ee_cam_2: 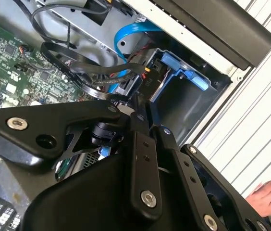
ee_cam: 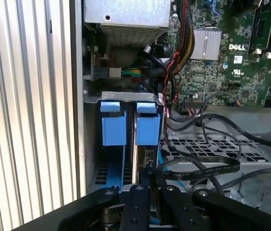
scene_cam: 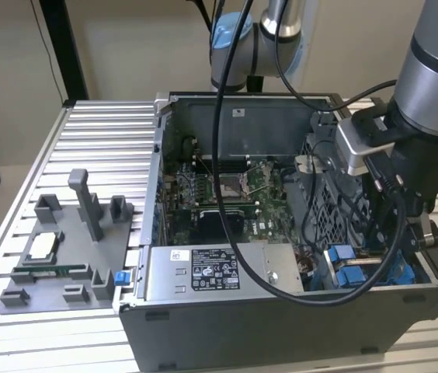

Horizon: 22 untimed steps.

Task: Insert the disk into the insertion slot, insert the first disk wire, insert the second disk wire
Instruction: 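Insert the second disk wire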

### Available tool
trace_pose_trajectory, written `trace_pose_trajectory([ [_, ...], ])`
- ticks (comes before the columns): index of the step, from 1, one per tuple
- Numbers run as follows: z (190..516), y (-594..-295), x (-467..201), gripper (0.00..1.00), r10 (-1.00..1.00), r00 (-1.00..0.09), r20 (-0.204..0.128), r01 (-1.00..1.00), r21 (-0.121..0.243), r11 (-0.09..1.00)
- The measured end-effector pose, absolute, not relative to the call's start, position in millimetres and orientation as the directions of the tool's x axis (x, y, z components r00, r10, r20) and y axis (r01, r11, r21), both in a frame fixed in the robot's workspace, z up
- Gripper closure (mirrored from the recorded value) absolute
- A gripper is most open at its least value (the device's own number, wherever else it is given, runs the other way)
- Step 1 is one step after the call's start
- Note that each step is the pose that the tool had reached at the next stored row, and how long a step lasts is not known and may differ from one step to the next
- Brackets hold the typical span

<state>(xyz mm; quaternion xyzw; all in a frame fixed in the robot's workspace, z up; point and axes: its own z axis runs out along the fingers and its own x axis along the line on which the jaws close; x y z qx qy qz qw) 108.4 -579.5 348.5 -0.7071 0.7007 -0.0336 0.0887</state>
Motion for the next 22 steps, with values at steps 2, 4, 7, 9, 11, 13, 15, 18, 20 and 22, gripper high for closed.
trace_pose_trajectory([
  [2, 348.3, -579.4, 108.3, 1.00, -0.997, 0.016, -0.077, -0.985, -0.173, -0.002],
  [4, 348.2, -579.5, 108.2, 1.00, -0.997, 0.016, -0.077, -0.985, -0.173, -0.002],
  [7, 347.3, -579.5, 108.2, 1.00, -0.997, 0.016, -0.079, -0.985, -0.173, -0.002],
  [9, 346.5, -579.5, 108.2, 1.00, -0.997, 0.016, -0.081, -0.985, -0.173, -0.001],
  [11, 345.6, -579.4, 108.2, 1.00, -0.996, 0.016, -0.083, -0.985, -0.173, -0.001],
  [13, 344.6, -579.4, 108.3, 1.00, -0.996, 0.015, -0.084, -0.985, -0.173, -0.001],
  [15, 343.8, -579.5, 108.6, 1.00, -0.996, 0.015, -0.085, -0.985, -0.173, -0.001],
  [18, 342.6, -579.5, 109.0, 1.00, -0.996, 0.015, -0.087, -0.985, -0.173, 0.000],
  [20, 342.0, -579.4, 109.2, 1.00, -0.996, 0.015, -0.089, -0.985, -0.173, 0.000],
  [22, 341.4, -579.4, 109.6, 1.00, -0.996, 0.016, -0.092, -0.985, -0.173, 0.001],
])
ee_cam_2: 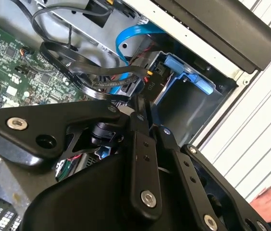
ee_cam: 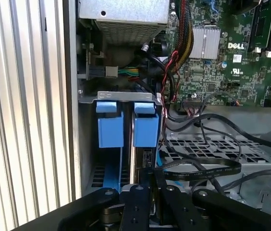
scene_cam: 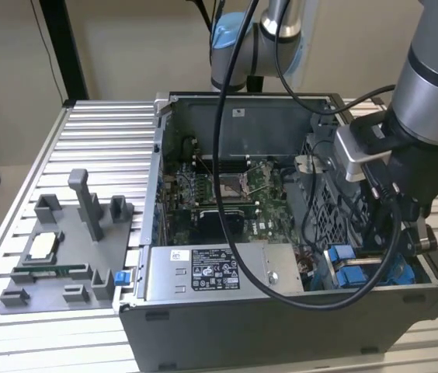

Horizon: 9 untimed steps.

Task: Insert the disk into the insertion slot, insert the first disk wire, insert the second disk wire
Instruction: 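Insert the second disk wire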

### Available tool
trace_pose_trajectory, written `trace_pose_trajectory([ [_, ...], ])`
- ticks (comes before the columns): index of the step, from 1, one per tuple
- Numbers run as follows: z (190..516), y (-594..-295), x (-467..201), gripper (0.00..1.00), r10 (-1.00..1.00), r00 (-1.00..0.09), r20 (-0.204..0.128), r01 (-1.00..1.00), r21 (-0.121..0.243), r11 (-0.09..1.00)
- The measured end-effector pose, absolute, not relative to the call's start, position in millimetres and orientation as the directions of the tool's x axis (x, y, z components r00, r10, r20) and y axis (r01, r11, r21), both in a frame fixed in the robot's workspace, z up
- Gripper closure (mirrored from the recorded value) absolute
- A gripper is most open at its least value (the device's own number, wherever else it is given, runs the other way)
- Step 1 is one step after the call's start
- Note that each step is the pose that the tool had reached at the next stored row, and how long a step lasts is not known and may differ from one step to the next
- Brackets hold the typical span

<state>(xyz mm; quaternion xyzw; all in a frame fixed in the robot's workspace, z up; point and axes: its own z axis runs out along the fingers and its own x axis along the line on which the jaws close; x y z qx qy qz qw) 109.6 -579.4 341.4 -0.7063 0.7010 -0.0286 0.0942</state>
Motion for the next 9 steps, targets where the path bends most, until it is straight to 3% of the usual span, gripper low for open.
trace_pose_trajectory([
  [9, 335.9, -579.5, 110.1, 1.00, -0.995, 0.016, -0.097, -0.985, -0.174, 0.001],
])
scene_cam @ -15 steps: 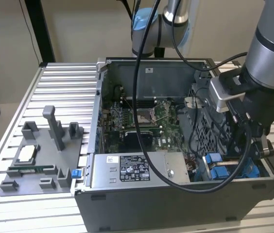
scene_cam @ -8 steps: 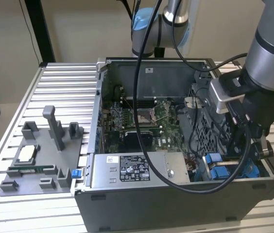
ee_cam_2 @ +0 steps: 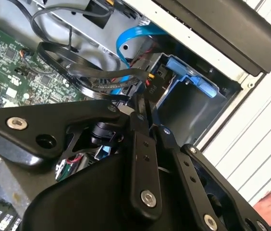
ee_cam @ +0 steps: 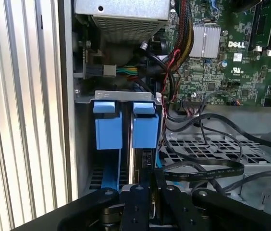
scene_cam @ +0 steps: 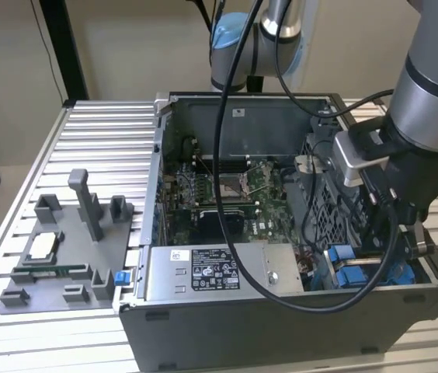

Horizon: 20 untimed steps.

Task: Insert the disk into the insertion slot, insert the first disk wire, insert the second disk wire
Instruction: 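Insert the second disk wire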

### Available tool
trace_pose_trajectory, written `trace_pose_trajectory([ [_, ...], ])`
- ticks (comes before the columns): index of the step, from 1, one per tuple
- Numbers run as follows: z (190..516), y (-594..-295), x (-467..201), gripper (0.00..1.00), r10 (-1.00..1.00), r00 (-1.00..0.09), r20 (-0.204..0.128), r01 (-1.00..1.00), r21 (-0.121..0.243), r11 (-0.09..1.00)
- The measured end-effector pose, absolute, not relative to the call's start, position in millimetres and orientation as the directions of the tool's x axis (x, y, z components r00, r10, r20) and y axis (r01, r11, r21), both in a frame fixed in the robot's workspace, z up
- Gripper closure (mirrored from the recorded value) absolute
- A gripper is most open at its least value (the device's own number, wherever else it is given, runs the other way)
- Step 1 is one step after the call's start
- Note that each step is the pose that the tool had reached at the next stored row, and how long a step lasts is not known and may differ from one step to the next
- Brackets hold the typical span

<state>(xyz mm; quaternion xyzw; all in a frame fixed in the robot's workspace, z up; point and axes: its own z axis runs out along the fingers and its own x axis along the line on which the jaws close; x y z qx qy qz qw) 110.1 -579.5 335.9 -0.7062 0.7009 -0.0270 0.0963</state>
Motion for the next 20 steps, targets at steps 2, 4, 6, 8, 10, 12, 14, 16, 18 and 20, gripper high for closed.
trace_pose_trajectory([
  [2, 335.6, -579.5, 110.1, 1.00, -0.995, 0.016, -0.096, -0.985, -0.174, 0.001],
  [4, 333.4, -579.5, 110.1, 1.00, -0.995, 0.016, -0.095, -0.985, -0.174, 0.001],
  [6, 332.2, -579.5, 110.2, 1.00, -0.995, 0.016, -0.096, -0.985, -0.174, 0.001],
  [8, 331.2, -579.4, 110.1, 0.00, -0.995, 0.016, -0.098, -0.985, -0.174, 0.002],
  [10, 333.6, -579.4, 110.1, 0.00, -0.995, 0.016, -0.099, -0.985, -0.174, 0.002],
  [12, 343.0, -579.4, 110.1, 0.00, -0.995, 0.016, -0.097, -0.985, -0.174, 0.001],
  [14, 352.1, -579.5, 110.0, 0.00, -0.995, 0.016, -0.097, -0.985, -0.174, 0.001],
  [16, 361.3, -579.5, 110.0, 0.00, -0.995, 0.016, -0.097, -0.985, -0.174, 0.001],
  [18, 369.6, -579.5, 110.0, 0.00, -0.995, 0.016, -0.097, -0.985, -0.174, 0.001],
  [20, 377.7, -579.5, 109.9, 0.00, -0.995, 0.016, -0.097, -0.985, -0.173, 0.001],
])
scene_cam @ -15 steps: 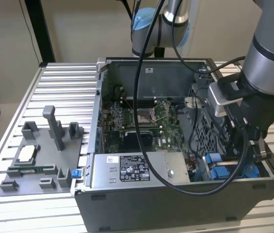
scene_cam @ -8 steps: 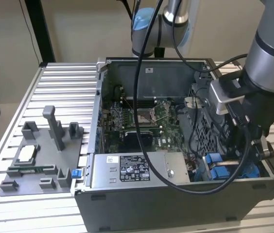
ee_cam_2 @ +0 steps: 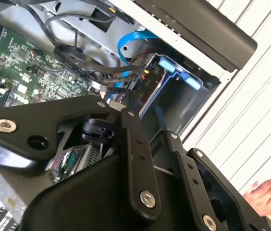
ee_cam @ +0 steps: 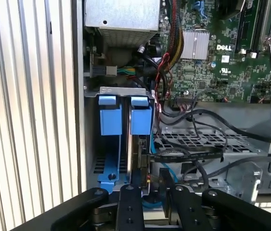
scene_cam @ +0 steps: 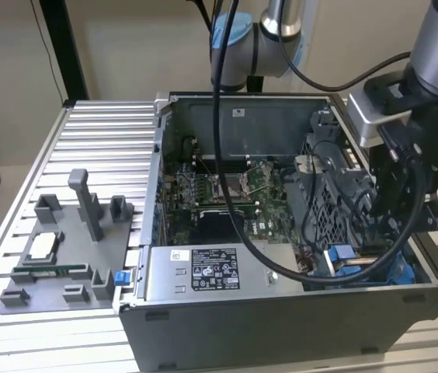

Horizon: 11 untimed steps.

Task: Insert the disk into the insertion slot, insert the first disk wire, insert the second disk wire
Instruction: 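Insert the second disk wire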

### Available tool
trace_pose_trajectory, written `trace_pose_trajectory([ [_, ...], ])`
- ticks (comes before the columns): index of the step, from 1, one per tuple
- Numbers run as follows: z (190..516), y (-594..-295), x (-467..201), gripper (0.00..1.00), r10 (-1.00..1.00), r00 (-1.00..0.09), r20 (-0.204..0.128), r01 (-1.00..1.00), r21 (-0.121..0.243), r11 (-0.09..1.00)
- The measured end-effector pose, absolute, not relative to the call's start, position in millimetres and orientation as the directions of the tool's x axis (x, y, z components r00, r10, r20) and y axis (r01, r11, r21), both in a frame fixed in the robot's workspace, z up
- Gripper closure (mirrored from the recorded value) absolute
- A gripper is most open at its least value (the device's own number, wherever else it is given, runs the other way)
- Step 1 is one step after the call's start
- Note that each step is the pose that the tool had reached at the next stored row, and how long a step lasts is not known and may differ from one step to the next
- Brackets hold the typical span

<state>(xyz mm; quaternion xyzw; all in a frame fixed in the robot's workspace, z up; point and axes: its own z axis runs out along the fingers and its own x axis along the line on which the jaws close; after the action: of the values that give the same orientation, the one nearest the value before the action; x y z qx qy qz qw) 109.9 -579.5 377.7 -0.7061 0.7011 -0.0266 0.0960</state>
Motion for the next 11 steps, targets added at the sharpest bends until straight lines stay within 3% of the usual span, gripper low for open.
trace_pose_trajectory([
  [11, 383.3, -579.4, 110.9, 0.00, -0.995, 0.015, -0.097, -0.987, -0.163, 0.001],
])
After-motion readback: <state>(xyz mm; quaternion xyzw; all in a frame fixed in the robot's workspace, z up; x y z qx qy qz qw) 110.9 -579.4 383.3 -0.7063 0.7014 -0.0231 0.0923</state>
